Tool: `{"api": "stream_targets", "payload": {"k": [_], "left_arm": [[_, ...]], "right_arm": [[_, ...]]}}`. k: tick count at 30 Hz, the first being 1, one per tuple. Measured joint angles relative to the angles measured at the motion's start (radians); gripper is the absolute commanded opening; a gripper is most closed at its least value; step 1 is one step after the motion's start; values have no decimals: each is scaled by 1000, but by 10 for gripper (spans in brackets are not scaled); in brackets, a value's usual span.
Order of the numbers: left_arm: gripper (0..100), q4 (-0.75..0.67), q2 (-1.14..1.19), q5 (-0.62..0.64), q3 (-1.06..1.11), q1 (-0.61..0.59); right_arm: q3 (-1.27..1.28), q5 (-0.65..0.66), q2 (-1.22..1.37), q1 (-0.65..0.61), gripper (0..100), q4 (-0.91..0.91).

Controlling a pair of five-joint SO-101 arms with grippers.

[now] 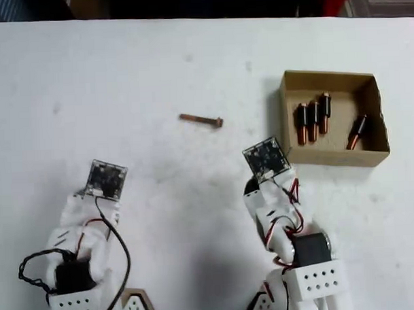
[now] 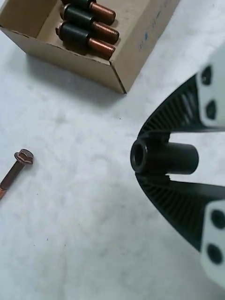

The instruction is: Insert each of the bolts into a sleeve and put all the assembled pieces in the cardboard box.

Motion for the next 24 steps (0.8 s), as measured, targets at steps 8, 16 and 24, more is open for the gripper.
{"api": "stream_targets", "payload": {"k": [8,16,24], "left_arm": [[27,66,0,-109,-184,0],[27,84,302,-115,-463,25],[28,84,763,-253,-760,192]], "right_arm": [[52,0,-97,64,17,0],[121,0,-201,74,17,0],[175,2,-287,74,17,0]]}}
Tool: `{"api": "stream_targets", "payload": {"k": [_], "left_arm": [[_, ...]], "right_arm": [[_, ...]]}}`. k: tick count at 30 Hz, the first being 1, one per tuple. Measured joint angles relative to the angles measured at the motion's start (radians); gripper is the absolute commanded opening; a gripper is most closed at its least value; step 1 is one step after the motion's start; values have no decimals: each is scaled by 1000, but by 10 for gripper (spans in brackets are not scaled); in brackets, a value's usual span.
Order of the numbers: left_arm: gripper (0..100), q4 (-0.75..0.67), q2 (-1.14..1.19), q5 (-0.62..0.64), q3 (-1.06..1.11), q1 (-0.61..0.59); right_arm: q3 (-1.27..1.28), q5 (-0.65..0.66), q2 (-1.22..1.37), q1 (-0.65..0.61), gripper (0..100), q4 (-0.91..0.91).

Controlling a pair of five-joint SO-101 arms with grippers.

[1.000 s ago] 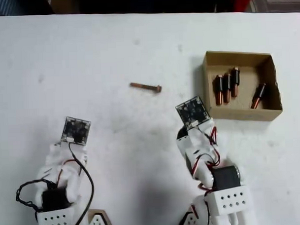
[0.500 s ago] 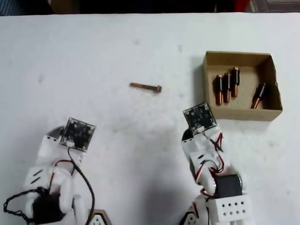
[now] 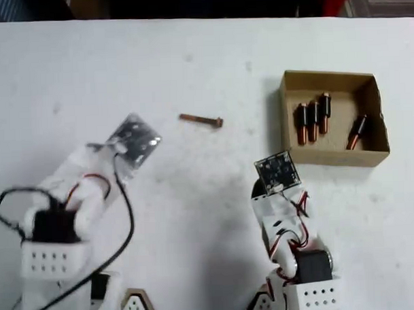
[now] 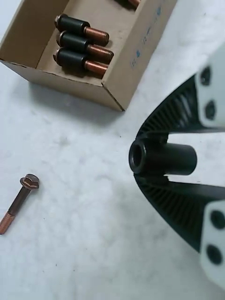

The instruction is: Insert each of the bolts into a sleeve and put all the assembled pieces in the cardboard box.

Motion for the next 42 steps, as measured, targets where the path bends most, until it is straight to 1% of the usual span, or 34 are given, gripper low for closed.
{"api": "stream_targets", "payload": {"k": [2,5,17,21,27,29,35,37,42], "left_arm": [[28,0,84,-29,-54,32],[28,0,203,-38,-153,54],[27,0,749,-38,-542,57],[27,-2,873,-38,-644,61],[27,-2,1077,-49,-810,106],[27,-2,1157,-86,-868,123],[28,2,1382,-269,-1014,173],[28,28,1444,-328,-1074,183],[103,107,1591,-445,-1247,192]], "right_arm": [[5,-2,-12,2,17,0],[15,0,-23,2,17,0],[35,0,-26,2,17,0],[35,0,-26,0,17,0],[35,0,-26,0,17,0],[35,0,-26,0,17,0],[35,0,-26,0,17,0],[35,0,-26,0,17,0],[35,6,-26,0,17,0]]}}
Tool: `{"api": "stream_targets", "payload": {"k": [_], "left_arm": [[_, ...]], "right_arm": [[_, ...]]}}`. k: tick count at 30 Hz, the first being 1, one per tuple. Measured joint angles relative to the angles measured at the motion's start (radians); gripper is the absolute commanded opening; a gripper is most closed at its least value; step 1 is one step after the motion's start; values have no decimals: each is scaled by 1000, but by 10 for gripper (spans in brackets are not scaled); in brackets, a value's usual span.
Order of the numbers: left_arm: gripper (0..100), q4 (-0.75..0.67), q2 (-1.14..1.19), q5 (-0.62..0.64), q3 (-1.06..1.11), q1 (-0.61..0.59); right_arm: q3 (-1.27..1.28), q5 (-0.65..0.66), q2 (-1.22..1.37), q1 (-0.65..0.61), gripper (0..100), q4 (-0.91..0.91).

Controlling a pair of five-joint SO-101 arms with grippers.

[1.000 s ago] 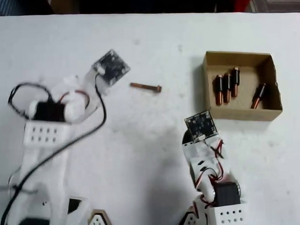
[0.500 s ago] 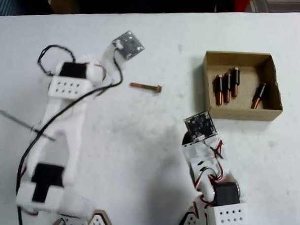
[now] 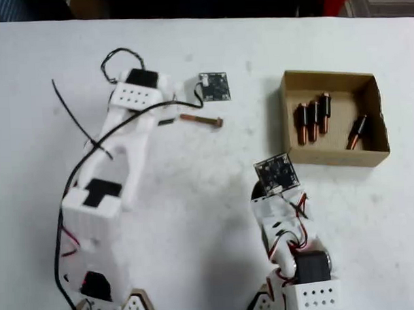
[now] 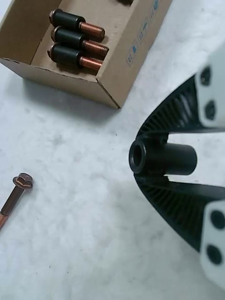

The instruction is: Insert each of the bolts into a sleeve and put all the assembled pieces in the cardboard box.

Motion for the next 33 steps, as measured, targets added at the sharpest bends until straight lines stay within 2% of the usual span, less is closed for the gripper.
{"api": "stream_targets", "payload": {"k": [10,18,33], "left_arm": [[106,31,287,-14,-331,51],[146,161,422,-26,-572,115],[143,184,634,-51,-836,112]], "right_arm": [[15,46,0,2,17,0],[15,46,0,0,17,0],[15,46,0,0,17,0]]}}
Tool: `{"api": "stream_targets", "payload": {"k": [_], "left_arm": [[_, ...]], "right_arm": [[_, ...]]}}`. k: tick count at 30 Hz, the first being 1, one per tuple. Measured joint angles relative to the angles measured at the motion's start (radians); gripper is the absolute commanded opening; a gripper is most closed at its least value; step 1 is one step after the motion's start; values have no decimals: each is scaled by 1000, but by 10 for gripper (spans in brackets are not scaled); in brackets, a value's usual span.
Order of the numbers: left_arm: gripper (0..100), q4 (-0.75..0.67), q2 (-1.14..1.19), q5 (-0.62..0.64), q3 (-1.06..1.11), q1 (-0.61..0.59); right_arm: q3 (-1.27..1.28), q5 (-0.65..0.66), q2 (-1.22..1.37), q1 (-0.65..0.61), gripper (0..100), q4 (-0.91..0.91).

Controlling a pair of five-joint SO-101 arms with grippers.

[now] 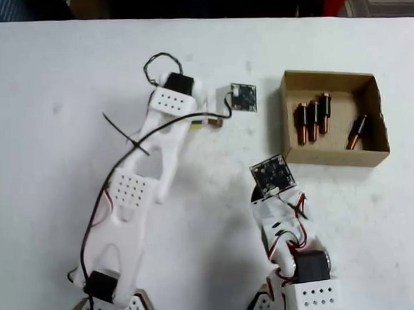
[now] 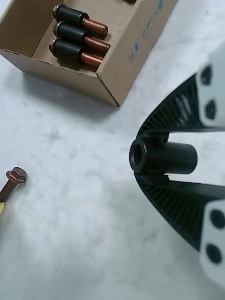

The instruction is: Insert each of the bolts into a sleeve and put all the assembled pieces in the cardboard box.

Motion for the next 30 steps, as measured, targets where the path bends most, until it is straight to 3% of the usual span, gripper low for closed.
{"api": "stream_targets", "payload": {"k": [30], "left_arm": [[111,2,163,0,-204,87]], "right_arm": [[0,0,0,0,17,0]]}}
